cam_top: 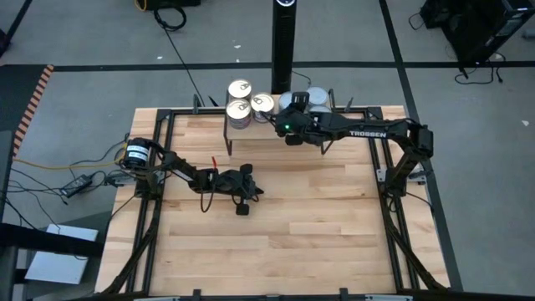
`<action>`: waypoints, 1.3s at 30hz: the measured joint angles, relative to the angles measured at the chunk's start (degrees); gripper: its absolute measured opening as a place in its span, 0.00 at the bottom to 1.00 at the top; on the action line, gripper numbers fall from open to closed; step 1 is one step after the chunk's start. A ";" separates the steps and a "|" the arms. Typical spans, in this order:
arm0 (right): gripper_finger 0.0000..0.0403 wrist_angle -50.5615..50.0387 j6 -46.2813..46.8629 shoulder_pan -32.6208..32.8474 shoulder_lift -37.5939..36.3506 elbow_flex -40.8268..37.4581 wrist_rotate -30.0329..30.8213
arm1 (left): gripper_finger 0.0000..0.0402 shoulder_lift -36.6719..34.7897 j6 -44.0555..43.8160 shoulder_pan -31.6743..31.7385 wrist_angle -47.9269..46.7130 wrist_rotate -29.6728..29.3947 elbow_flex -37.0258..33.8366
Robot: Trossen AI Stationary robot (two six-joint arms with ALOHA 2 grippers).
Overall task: Stack canned seafood by type on shelf
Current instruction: Stack the green tuna can on the left green tuna can on the shelf, then return to Home Position
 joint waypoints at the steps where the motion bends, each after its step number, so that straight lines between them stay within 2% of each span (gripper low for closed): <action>1: 0.41 -0.02 0.46 -0.31 0.00 0.00 -0.41 | 0.01 0.00 0.00 0.00 0.00 0.02 0.00; 6: 0.21 -0.76 3.38 -0.78 0.00 0.00 -3.78 | 0.01 0.00 -0.18 0.00 -0.12 0.00 0.01; 11: 0.03 -0.66 2.79 1.91 -0.07 0.00 -4.00 | 0.01 0.00 -0.15 0.00 -0.72 0.00 0.01; 18: 0.04 -0.79 6.11 4.43 -0.07 0.00 -5.84 | 0.01 0.00 -0.09 0.00 -0.60 0.00 0.01; 24: 0.02 -1.03 10.60 6.22 -0.26 0.00 -19.93 | 0.01 0.00 0.01 0.00 -0.52 0.00 0.01; 29: 0.01 3.20 10.61 6.20 -0.50 -1.20 -25.76 | 0.01 0.00 0.27 0.00 -0.52 -0.02 0.01; 33: 0.01 10.69 10.54 6.20 -2.30 -6.67 -30.70 | 0.01 0.00 0.26 0.00 -0.39 -0.02 -0.25; 39: 0.00 25.70 11.77 6.47 -8.61 -20.30 -34.59 | 0.01 0.00 0.22 0.00 0.55 -0.02 -0.32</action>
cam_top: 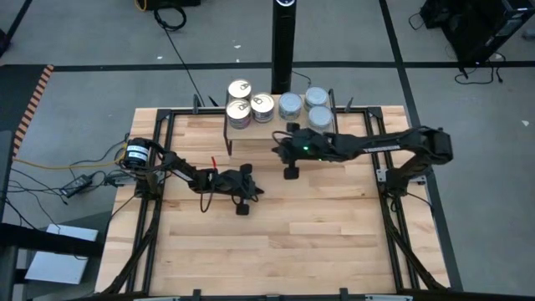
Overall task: Stack canned seafood by type on shelf
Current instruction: Return to Home Position
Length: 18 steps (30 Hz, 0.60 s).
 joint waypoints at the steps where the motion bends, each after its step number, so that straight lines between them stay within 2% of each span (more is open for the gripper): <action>1: 0.00 2.80 0.69 0.05 -1.40 -2.43 -0.49 | 0.01 0.00 -0.01 0.00 0.75 0.00 0.00; 11: 0.00 21.37 9.27 -0.03 -17.73 -25.67 -5.88 | 0.01 0.00 -0.34 0.04 4.10 0.00 0.00; 18: 0.00 28.75 15.66 2.68 -27.02 -37.64 -3.18 | 0.01 -4.22 0.25 0.55 5.35 0.02 -0.65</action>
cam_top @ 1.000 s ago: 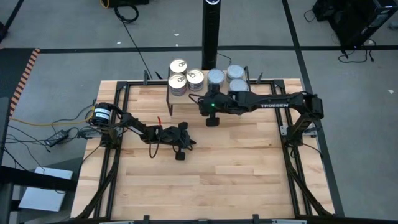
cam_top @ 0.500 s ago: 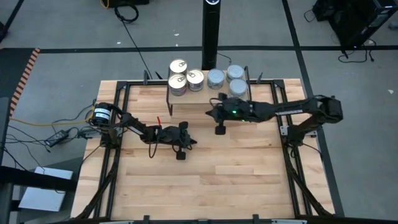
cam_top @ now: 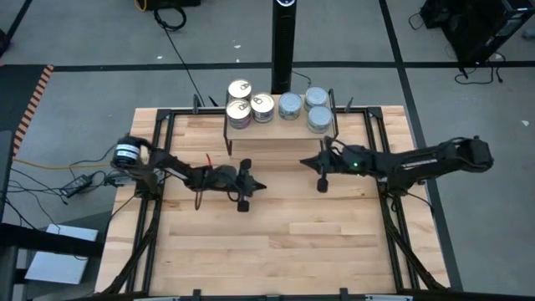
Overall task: Stack canned seafood by type on shelf
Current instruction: Return to Home Position
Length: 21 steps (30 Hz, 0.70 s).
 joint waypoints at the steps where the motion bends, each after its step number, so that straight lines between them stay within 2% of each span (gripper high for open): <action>1: 0.00 0.47 0.43 0.60 -0.98 -1.23 0.97 | 0.01 -1.38 0.21 0.26 -0.06 0.00 -0.73; 4: 0.00 1.83 1.05 2.56 -3.86 -4.26 3.53 | 0.01 -5.61 0.77 1.08 1.37 -0.02 -3.19; 9: 0.00 2.16 1.09 4.50 -8.57 -6.82 4.30 | 0.01 -12.24 -0.05 2.41 6.48 -0.02 -9.06; 16: 0.00 2.13 0.68 3.11 -13.95 -8.54 -3.62 | 0.01 -20.72 -0.31 3.65 8.94 -0.33 -16.61; 21: 0.00 3.06 0.59 0.21 -17.34 -11.28 -8.11 | 0.01 -27.41 -0.28 3.78 11.49 -3.75 -22.00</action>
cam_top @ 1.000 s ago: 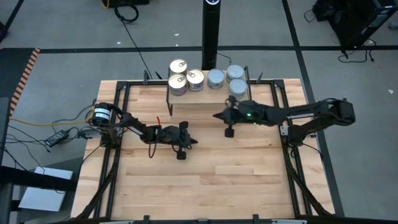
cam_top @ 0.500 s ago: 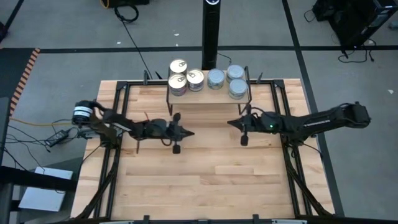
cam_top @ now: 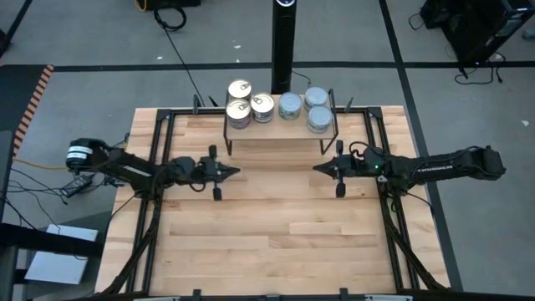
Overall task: Stack canned seafood by type on shelf
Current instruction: Return to Home Position
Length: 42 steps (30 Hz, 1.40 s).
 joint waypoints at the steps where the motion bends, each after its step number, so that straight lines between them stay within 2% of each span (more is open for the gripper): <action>1: 0.00 -0.49 0.24 -0.51 -0.85 -0.84 -0.31 | 0.01 -1.00 0.01 0.06 0.19 -0.40 -0.87; 11: 0.00 -1.43 2.15 -3.60 -13.16 -7.20 -0.20 | 0.01 -13.26 -0.49 3.34 1.15 -2.61 -9.58; 14: 0.00 -4.53 2.76 -3.62 -17.67 -8.67 -0.05 | 0.01 -16.55 -1.64 3.48 -3.82 -2.88 -9.55; 24: 0.00 -22.74 2.58 -3.60 -34.83 -8.88 4.93 | 0.01 -23.58 -1.69 3.26 -12.33 -2.92 -9.56; 29: 0.00 -32.11 2.59 -3.57 -45.01 -8.88 5.54 | 0.01 -29.21 -1.41 3.23 -16.33 -4.39 -9.57; 38: 0.00 -33.93 1.31 -3.55 -45.20 -8.79 5.66 | 0.01 -43.32 -0.61 3.23 -27.91 -7.30 -9.57; 42: 0.00 -31.33 1.30 -3.55 -45.19 -9.46 5.91 | 0.01 -49.05 -0.61 3.23 -32.15 -7.76 -9.57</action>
